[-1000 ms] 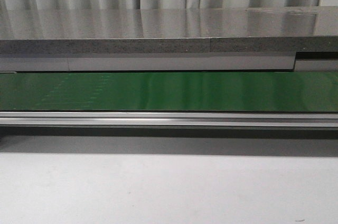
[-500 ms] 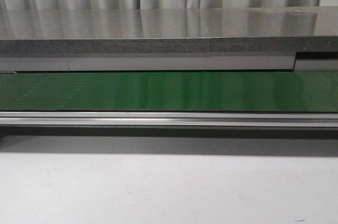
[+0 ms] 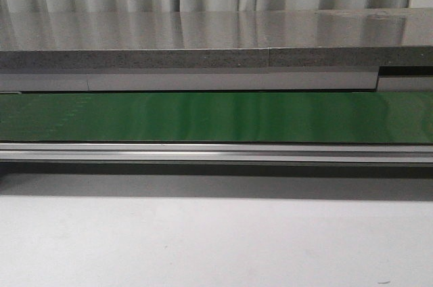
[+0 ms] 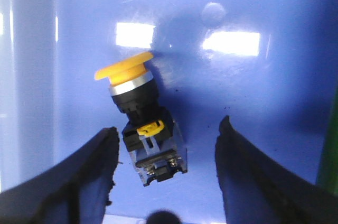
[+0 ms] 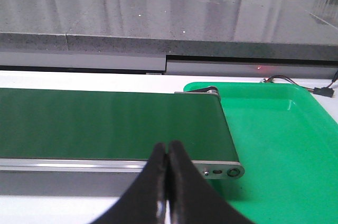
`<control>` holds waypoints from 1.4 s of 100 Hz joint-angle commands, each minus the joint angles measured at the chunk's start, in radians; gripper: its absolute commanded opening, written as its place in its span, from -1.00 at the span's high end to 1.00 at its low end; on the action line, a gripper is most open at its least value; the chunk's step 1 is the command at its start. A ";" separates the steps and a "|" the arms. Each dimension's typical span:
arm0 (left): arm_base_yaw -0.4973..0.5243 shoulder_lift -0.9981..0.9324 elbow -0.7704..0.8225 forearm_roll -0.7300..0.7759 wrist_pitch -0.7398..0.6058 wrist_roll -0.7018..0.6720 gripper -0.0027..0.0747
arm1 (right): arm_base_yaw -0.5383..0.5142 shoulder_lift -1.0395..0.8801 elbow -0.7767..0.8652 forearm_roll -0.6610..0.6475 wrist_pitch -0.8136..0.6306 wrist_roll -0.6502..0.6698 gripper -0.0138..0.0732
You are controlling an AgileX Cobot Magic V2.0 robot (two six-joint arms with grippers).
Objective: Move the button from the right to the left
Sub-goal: 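Open the left gripper to release the button and raise it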
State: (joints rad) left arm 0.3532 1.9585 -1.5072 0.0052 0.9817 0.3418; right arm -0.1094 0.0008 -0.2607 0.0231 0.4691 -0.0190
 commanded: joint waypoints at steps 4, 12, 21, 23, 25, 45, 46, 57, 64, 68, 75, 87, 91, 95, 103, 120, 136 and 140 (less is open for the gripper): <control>0.000 -0.054 -0.027 -0.005 -0.010 -0.001 -0.13 | 0.003 0.011 -0.023 -0.010 -0.087 -0.001 0.84; -0.008 -0.070 -0.027 -0.005 -0.006 -0.001 -0.13 | 0.003 0.011 -0.023 -0.010 -0.087 -0.001 0.84; -0.015 -0.102 -0.027 -0.011 -0.015 -0.003 -0.06 | 0.003 0.011 -0.023 -0.010 -0.087 -0.001 0.84; -0.017 -0.109 -0.027 -0.013 -0.020 -0.003 -0.01 | 0.003 0.011 -0.023 -0.010 -0.087 -0.001 0.84; -0.019 -0.117 -0.027 -0.013 -0.021 -0.003 0.02 | 0.003 0.011 -0.023 -0.010 -0.087 -0.001 0.84; -0.050 -0.223 -0.027 -0.077 -0.030 -0.005 0.73 | 0.003 0.011 -0.023 -0.010 -0.087 -0.001 0.84; -0.052 -0.227 -0.027 -0.077 -0.030 -0.005 0.78 | 0.003 0.011 -0.023 -0.010 -0.087 -0.001 0.84; -0.092 -0.286 -0.027 -0.085 -0.037 -0.005 0.98 | 0.003 0.011 -0.023 -0.010 -0.087 -0.001 0.84; -0.118 -0.313 -0.027 -0.097 -0.049 -0.005 0.98 | 0.003 0.011 -0.023 -0.010 -0.087 -0.001 0.84; -0.137 -0.332 -0.027 -0.112 -0.054 -0.005 0.98 | 0.003 0.011 -0.023 -0.010 -0.087 -0.001 0.84; -0.177 -0.357 -0.027 -0.127 -0.054 -0.005 0.98 | 0.003 0.011 -0.023 -0.010 -0.087 -0.001 0.84; -0.239 -0.395 -0.027 -0.161 -0.052 -0.005 0.98 | 0.003 0.011 -0.023 -0.010 -0.087 -0.001 0.84; -0.257 -0.407 -0.027 -0.176 -0.052 -0.005 0.98 | 0.003 0.011 -0.023 -0.010 -0.087 -0.001 0.84; -0.277 -0.418 -0.027 -0.191 -0.048 -0.005 0.98 | 0.003 0.011 -0.023 -0.010 -0.087 -0.001 0.84; -0.310 -0.442 -0.027 -0.232 -0.046 -0.005 0.98 | 0.003 0.011 -0.023 -0.010 -0.087 -0.001 0.84; -0.364 -0.491 -0.025 -0.319 -0.043 -0.005 0.98 | 0.003 0.011 -0.023 -0.010 -0.087 -0.001 0.84; -0.393 -0.535 -0.016 -0.345 -0.048 -0.005 0.98 | 0.003 0.011 -0.023 -0.010 -0.087 -0.001 0.84; -0.397 -0.559 0.002 -0.357 -0.062 -0.005 0.98 | 0.003 0.011 -0.023 -0.010 -0.087 -0.001 0.84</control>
State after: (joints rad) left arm -0.0271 1.4718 -1.5008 -0.3026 0.9769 0.3418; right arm -0.1094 0.0008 -0.2607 0.0231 0.4691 -0.0190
